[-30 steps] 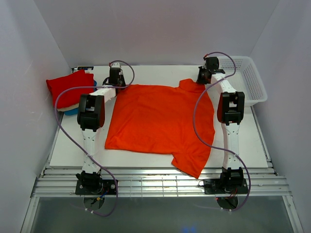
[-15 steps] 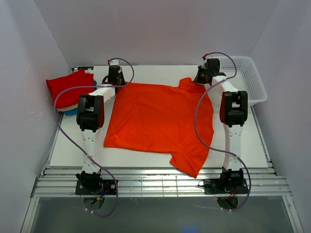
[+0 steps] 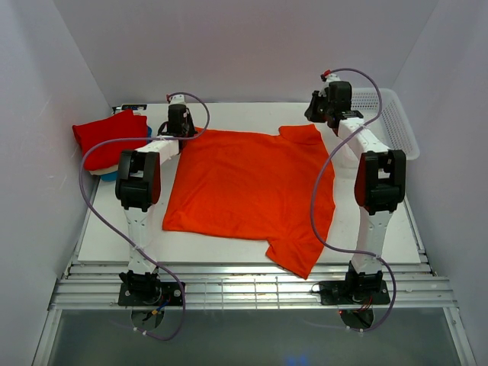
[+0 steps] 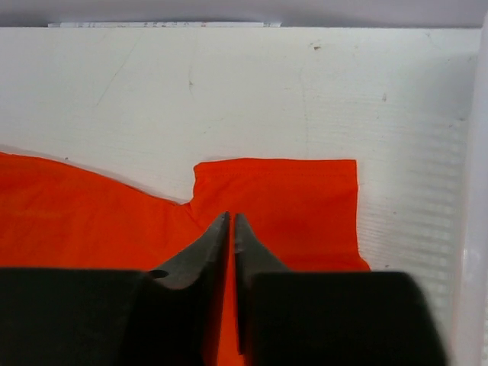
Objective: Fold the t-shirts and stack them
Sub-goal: Grap the side of the flattened tshirt furthest away from the robot with both arms
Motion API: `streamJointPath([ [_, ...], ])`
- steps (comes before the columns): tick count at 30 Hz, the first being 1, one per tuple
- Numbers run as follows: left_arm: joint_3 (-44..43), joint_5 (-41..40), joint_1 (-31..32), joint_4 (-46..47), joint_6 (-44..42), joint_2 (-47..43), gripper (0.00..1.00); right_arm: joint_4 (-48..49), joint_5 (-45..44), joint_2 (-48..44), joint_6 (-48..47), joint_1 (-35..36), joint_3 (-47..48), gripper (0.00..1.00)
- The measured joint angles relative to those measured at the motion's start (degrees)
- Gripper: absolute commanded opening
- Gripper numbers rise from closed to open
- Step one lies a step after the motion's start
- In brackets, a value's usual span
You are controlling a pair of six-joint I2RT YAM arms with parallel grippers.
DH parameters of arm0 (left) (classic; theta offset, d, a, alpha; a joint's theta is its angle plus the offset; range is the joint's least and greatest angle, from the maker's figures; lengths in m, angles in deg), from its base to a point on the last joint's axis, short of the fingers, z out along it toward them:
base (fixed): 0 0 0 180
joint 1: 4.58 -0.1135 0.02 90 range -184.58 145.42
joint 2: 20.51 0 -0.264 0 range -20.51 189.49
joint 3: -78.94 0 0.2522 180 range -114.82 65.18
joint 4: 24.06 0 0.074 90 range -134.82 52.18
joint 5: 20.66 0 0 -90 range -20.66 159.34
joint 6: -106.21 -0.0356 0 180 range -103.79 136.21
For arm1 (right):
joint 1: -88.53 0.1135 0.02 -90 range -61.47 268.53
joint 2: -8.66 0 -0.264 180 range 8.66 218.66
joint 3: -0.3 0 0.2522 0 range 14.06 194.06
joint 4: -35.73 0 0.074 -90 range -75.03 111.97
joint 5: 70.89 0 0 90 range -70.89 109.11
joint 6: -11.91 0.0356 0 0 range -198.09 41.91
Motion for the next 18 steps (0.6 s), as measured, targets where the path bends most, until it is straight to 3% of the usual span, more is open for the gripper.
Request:
streamJointPath([
  [3, 0.5, 0.4, 0.0, 0.0, 0.1, 0.0, 0.00, -4.5, -1.9, 4.0, 0.2, 0.6, 5.2, 0.46],
  [9, 0.6, 1.0, 0.0, 0.2, 0.2, 0.0, 0.00, -11.8, -5.1, 18.0, 0.4, 0.0, 22.0, 0.61],
  [12, 0.6, 1.1, 0.0, 0.3, 0.2, 0.0, 0.00, -14.5, -6.3, 21.0, 0.9, -0.5, 23.9, 0.67],
  [18, 0.6, 1.5, 0.0, 0.5, 0.2, 0.0, 0.00, -18.8, -8.5, 22.4, 1.6, -1.5, 24.2, 0.67],
])
